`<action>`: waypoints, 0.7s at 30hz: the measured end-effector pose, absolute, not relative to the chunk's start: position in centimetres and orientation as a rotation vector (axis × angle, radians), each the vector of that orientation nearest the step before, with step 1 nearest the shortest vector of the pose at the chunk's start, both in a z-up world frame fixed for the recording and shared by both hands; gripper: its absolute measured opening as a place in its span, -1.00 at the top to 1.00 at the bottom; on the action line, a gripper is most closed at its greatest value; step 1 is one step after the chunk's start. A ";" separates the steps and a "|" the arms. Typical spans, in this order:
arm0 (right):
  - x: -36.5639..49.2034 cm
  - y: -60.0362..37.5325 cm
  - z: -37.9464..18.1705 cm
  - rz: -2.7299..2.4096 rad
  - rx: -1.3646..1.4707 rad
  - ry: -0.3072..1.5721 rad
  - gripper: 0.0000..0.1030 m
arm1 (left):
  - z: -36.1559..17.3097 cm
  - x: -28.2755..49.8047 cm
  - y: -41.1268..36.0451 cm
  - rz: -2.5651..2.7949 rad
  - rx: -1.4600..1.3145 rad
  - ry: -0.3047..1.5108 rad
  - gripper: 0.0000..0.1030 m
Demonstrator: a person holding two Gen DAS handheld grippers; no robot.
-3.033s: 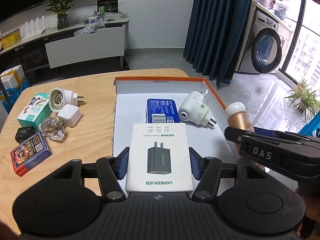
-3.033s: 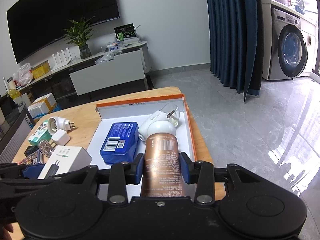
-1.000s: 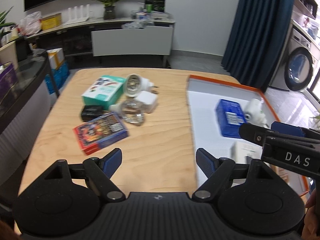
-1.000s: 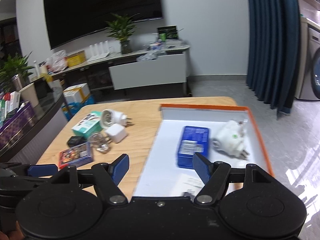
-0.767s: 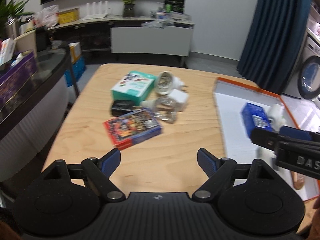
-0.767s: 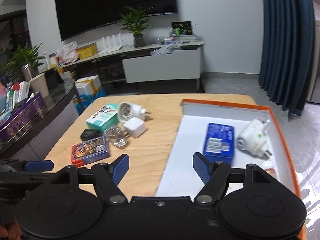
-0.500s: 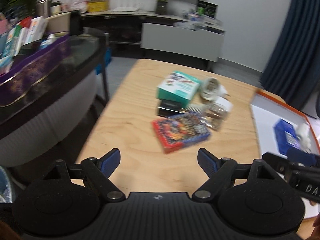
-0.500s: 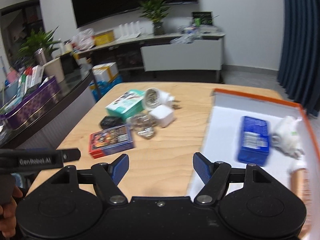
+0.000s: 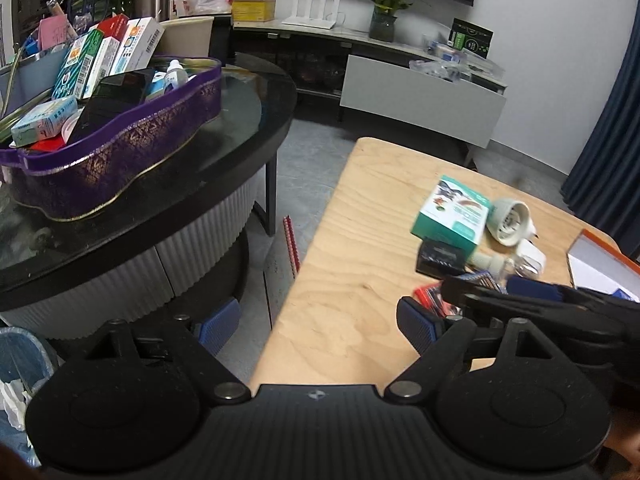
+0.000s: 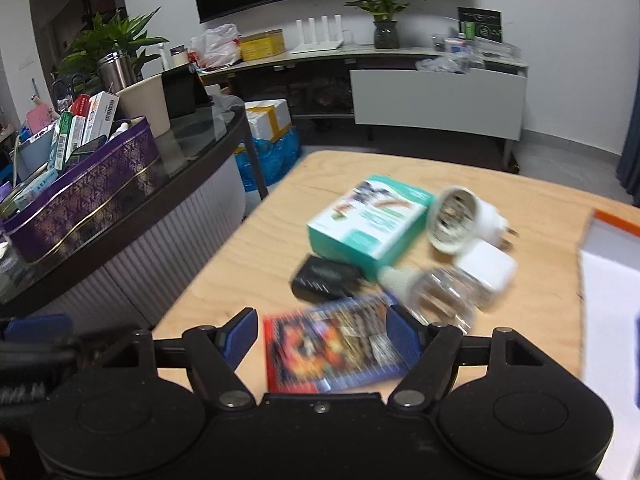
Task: Organize rigid objects
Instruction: 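Move both open tools away from the box toward the loose items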
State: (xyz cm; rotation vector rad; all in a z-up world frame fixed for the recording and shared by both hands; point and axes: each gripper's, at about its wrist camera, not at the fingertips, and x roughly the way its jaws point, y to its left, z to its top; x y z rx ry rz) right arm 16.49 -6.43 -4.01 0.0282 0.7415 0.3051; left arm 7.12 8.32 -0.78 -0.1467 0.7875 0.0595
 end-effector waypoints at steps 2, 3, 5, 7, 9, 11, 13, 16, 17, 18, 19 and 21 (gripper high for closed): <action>17.6 -5.8 -4.4 0.326 0.030 0.736 -0.63 | -0.8 7.9 8.3 0.054 -0.151 0.790 -0.71; 18.1 -5.6 -4.7 0.342 0.028 0.743 -0.62 | -0.9 8.2 8.3 0.051 -0.148 0.788 -0.72; 18.9 -5.2 -5.4 0.339 -0.010 0.769 -0.62 | -1.0 8.8 8.1 0.042 -0.138 0.785 -0.74; 18.8 -5.2 -5.7 0.314 -0.075 0.756 -0.62 | -1.2 9.5 7.9 0.035 -0.124 0.782 -0.75; 18.4 -5.8 -5.7 0.312 -0.090 0.758 -0.61 | -1.6 10.4 7.6 0.020 -0.118 0.792 -0.75; 17.9 -7.2 -5.7 0.302 -0.075 0.785 -0.63 | -2.0 11.5 7.1 -0.015 -0.109 0.801 -0.75; 17.0 -9.4 -5.8 0.291 0.001 0.825 -0.63 | -2.3 12.5 6.1 -0.063 -0.096 0.806 -0.76; 14.5 -12.0 -6.0 0.260 -0.043 0.809 -0.62 | -2.9 13.7 4.0 -0.131 -0.058 0.796 -0.85; 13.7 -12.7 -6.4 0.228 -0.089 0.824 -0.59 | -3.2 14.2 3.2 -0.148 -0.045 0.795 -0.89; 12.9 -13.4 -6.7 0.222 -0.118 0.830 -0.58 | -3.6 14.7 2.4 -0.163 -0.034 0.795 -0.90; 12.1 -14.1 -6.4 0.201 -0.108 0.824 -0.55 | -4.0 15.2 1.8 -0.172 -0.023 0.794 -0.90; 10.8 -15.2 -4.8 0.183 -0.072 0.788 -0.55 | -4.8 16.3 1.0 -0.157 -0.004 0.809 -0.90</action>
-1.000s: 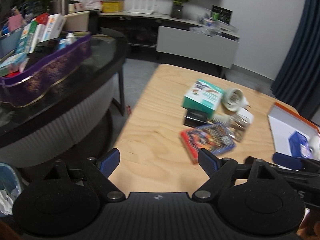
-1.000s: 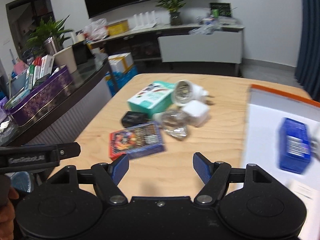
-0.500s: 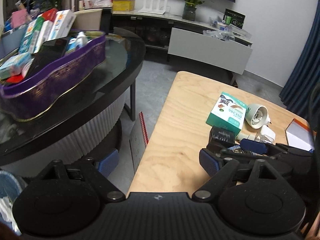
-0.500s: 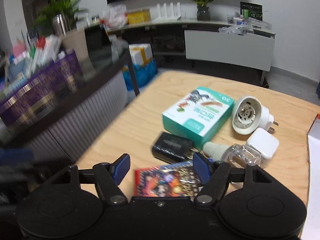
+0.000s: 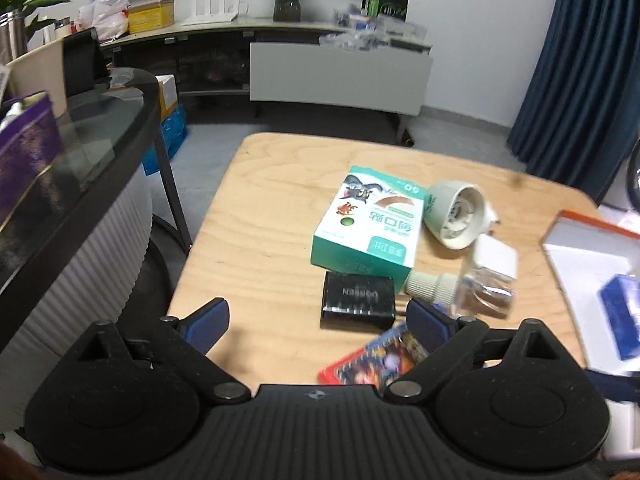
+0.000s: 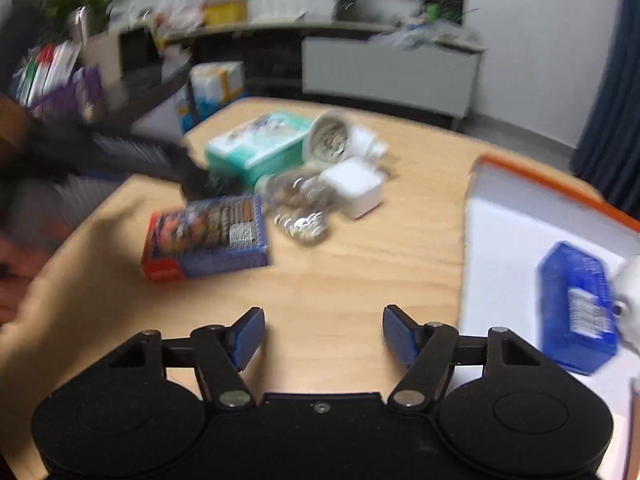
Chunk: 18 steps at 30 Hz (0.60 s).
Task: Organize rigid objects
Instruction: 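Move both open tools away from the box toward the loose items, then grasp the black charger with the left tool while the right tool approaches the card-game box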
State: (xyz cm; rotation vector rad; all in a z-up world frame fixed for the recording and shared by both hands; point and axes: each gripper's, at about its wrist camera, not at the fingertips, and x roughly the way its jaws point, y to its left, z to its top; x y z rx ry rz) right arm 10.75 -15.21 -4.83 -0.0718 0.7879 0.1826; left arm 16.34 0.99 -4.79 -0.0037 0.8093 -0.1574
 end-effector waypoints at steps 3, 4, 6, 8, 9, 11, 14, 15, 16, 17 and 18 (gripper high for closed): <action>10.2 -15.5 -1.9 0.236 -0.041 0.714 -0.63 | -5.8 17.9 0.7 -0.150 -0.008 0.845 -0.87; 10.1 -15.6 -1.2 0.234 -0.034 0.690 -0.64 | -6.1 18.3 0.5 -0.160 -0.004 0.861 -0.88; 10.1 -16.0 -0.3 0.248 0.005 0.668 -0.65 | -6.5 18.8 0.2 -0.198 -0.003 0.868 -0.86; 10.2 -16.2 -0.1 0.248 0.023 0.664 -0.65 | -6.6 18.8 -0.5 -0.217 0.037 0.858 -0.75; 10.2 -16.2 -0.2 0.242 0.024 0.667 -0.65 | -6.5 18.6 -0.9 -0.229 0.061 0.848 -0.55; 10.2 -16.3 -0.5 0.242 0.046 0.682 -0.65 | -6.4 18.2 -1.3 -0.270 0.079 0.836 -0.15; 10.2 -16.4 -1.1 0.254 0.092 0.710 -0.65 | -6.3 17.4 -1.2 -0.291 0.066 0.833 -0.05; 10.4 -16.1 -1.3 0.261 0.098 0.716 -0.65 | -6.4 17.0 -0.8 -0.292 0.056 0.830 -0.05; 10.3 -16.0 -1.4 0.265 0.098 0.718 -0.65 | -6.4 16.5 -0.5 -0.287 0.051 0.830 -0.04; 10.3 -15.7 -1.5 0.267 0.093 0.719 -0.65 | -6.4 16.1 -0.2 -0.281 0.044 0.831 -0.04; 10.3 -15.5 -1.6 0.268 0.087 0.720 -0.65 | -6.4 15.5 0.3 -0.281 0.032 0.830 -0.04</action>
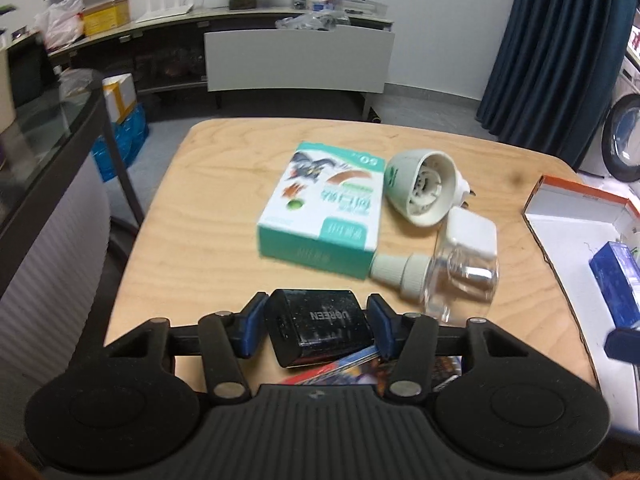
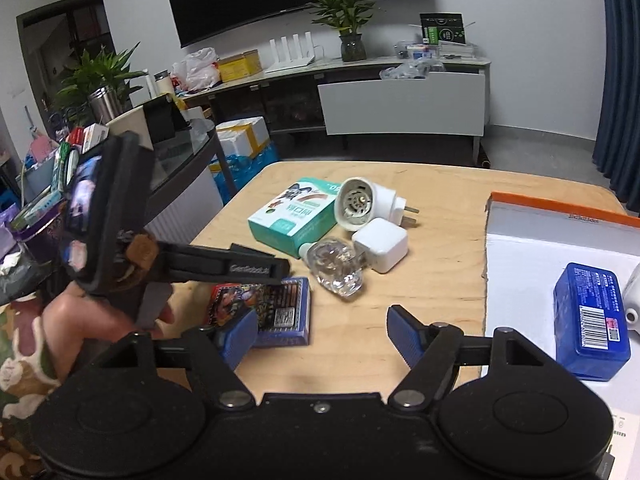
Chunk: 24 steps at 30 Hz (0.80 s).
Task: Organize rigid objects
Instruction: 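Grasp the black charger with the left tool while the right tool approaches the card-game box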
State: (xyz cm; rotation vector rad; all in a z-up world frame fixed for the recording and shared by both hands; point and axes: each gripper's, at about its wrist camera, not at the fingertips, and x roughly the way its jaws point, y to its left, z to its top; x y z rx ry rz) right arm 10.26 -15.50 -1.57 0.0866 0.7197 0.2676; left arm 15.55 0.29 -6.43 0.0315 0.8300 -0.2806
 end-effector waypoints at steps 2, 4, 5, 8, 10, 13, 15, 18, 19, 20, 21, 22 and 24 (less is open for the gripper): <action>10.3 -15.1 -1.8 0.269 0.086 0.729 -0.65 | -6.4 14.6 1.3 -0.268 -0.002 0.830 -0.04; 10.2 -14.7 -2.0 0.284 0.093 0.739 -0.65 | -6.0 14.5 2.3 -0.246 -0.054 0.832 0.02; 10.2 -14.4 -2.1 0.292 0.092 0.745 -0.65 | -5.6 14.4 3.0 -0.242 -0.089 0.829 0.04; 10.4 -13.1 -2.7 0.312 0.074 0.760 -0.65 | -4.9 13.4 4.1 -0.229 -0.114 0.814 0.04; 10.5 -12.3 -3.2 0.316 0.064 0.779 -0.65 | -4.9 12.9 4.4 -0.228 -0.099 0.826 0.04; 10.2 -11.6 -3.5 0.323 0.051 0.786 -0.65 | -5.6 12.3 5.0 -0.221 -0.102 0.853 -0.17; 9.9 -11.4 -3.3 0.326 0.051 0.784 -0.65 | -5.7 11.6 5.3 -0.231 -0.084 0.840 -0.61; 9.6 -11.5 -3.0 0.316 0.040 0.776 -0.65 | -5.3 10.2 5.9 -0.244 -0.021 0.803 -0.73; 9.5 -11.6 -3.0 0.306 0.041 0.774 -0.65 | -5.4 9.9 6.2 -0.237 -0.024 0.802 -0.74; 9.5 -11.8 -3.0 0.298 0.048 0.773 -0.65 | -5.6 9.8 6.5 -0.235 -0.039 0.811 -0.74; 9.5 -11.9 -3.0 0.290 0.060 0.773 -0.65 | -5.8 9.8 6.8 -0.231 -0.066 0.822 -0.74; 9.5 -11.9 -3.0 0.282 0.072 0.774 -0.65 | -6.2 9.8 7.0 -0.231 -0.095 0.832 -0.74; 9.4 -11.8 -2.9 0.281 0.086 0.773 -0.65 | -6.5 9.7 6.6 -0.233 -0.083 0.815 -0.75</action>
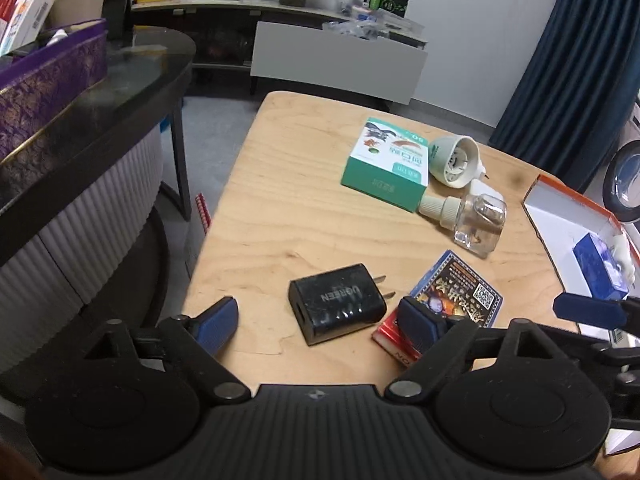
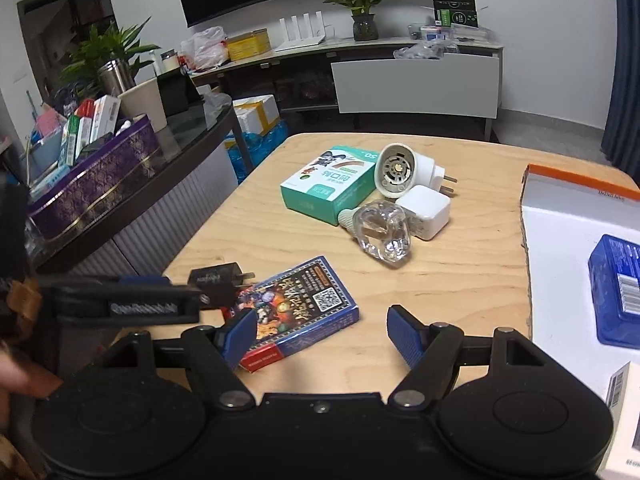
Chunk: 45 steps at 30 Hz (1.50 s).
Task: Organize rigid objects
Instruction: 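Grasp the black charger with the left tool while the right tool approaches the card-game box, then lift the black charger with the left tool while the right tool grasps the card-game box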
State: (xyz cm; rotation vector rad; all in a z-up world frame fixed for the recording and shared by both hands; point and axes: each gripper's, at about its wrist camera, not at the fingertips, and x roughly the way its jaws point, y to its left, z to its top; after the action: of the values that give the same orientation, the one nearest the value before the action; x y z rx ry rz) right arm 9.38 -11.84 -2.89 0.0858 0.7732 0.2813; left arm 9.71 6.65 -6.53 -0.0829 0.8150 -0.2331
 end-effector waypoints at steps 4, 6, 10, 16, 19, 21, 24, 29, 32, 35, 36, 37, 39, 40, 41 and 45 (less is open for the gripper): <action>9.0 -11.6 -2.4 0.278 0.073 0.764 -0.65 | -6.3 10.0 5.3 -0.270 0.037 0.754 -0.77; 8.9 -11.6 -2.2 0.265 0.066 0.762 -0.65 | -6.7 10.6 5.9 -0.301 -0.012 0.766 -0.72; 8.6 -11.9 -1.9 0.246 0.072 0.753 -0.65 | -6.7 10.2 6.9 -0.391 -0.147 0.809 -0.44; 8.5 -12.0 -1.8 0.228 0.070 0.751 -0.66 | -6.7 9.1 5.9 -0.318 -0.012 0.756 -0.55; 8.4 -11.9 -1.8 0.225 0.071 0.753 -0.66 | -6.8 9.9 6.3 -0.316 -0.018 0.767 -0.61; 8.4 -11.8 -1.8 0.227 0.068 0.755 -0.66 | -6.8 9.7 6.1 -0.318 0.016 0.749 -0.62; 8.3 -11.6 -1.5 0.229 0.057 0.747 -0.66 | -6.7 9.7 6.2 -0.255 0.073 0.732 -0.62; 8.4 -11.4 -1.7 0.228 0.070 0.755 -0.66 | -7.2 10.1 5.3 -0.290 0.106 0.745 -0.21; 8.5 -11.2 -2.0 0.233 0.099 0.777 -0.66 | -7.1 10.3 5.2 -0.301 0.107 0.735 0.22; 8.8 -11.1 -2.6 0.239 0.138 0.815 -0.67 | -6.9 10.1 5.6 -0.303 0.067 0.735 0.31; 8.9 -10.9 -2.8 0.236 0.144 0.830 -0.67 | -6.8 10.0 5.6 -0.286 0.071 0.728 0.31; 9.0 -10.8 -3.0 0.224 0.154 0.843 -0.68 | -6.6 9.8 5.8 -0.270 0.073 0.716 0.31; 9.4 -10.4 -3.4 0.183 0.196 0.866 -0.70 | -6.1 9.6 6.2 -0.249 0.063 0.694 0.31; 9.8 -10.3 -3.6 0.150 0.231 0.877 -0.71 | -5.9 9.6 6.4 -0.246 0.053 0.688 0.31; 10.2 -10.1 -3.7 0.112 0.271 0.887 -0.73 | -5.8 9.5 6.5 -0.245 0.045 0.681 0.31; 12.6 -8.7 -4.8 -0.032 0.362 0.943 -0.75 | -5.7 9.5 6.8 -0.233 0.044 0.674 0.31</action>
State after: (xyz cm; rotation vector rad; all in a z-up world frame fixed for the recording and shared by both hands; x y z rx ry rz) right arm 12.59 -8.66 -4.83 0.3621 0.9426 -0.0317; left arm 9.46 6.81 -5.72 0.0436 0.6743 -0.2333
